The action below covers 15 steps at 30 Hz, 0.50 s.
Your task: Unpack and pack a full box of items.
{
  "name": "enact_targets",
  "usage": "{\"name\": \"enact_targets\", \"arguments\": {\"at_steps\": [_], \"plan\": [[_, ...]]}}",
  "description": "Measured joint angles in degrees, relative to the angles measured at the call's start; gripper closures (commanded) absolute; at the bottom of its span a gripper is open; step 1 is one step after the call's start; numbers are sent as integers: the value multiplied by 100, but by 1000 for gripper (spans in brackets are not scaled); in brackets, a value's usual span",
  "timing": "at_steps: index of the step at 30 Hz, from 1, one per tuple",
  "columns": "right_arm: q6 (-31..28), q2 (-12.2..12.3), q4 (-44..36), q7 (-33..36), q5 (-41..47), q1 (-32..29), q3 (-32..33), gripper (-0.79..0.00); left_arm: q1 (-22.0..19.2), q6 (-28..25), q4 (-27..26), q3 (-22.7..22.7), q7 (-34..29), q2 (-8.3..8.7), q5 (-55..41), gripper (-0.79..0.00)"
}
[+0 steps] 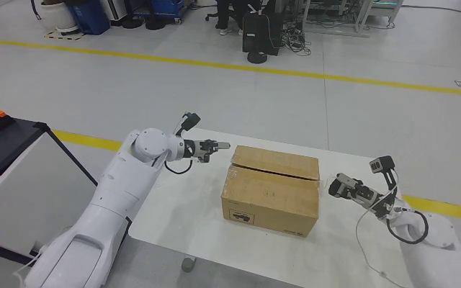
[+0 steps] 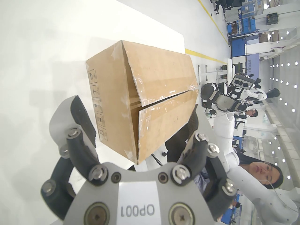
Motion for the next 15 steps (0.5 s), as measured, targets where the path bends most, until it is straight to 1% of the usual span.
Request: {"name": "enact_targets", "arguments": {"at_steps": [7,15], "plan": [[-58,-26,109,-199,-251,144,-255,-785,-102,54,245,87,-112,-55,-129,-785],[-107,-56,85,-437,-460,184,-500,-785,-156,323,478,115,-201,-117,-434,-785]]}}
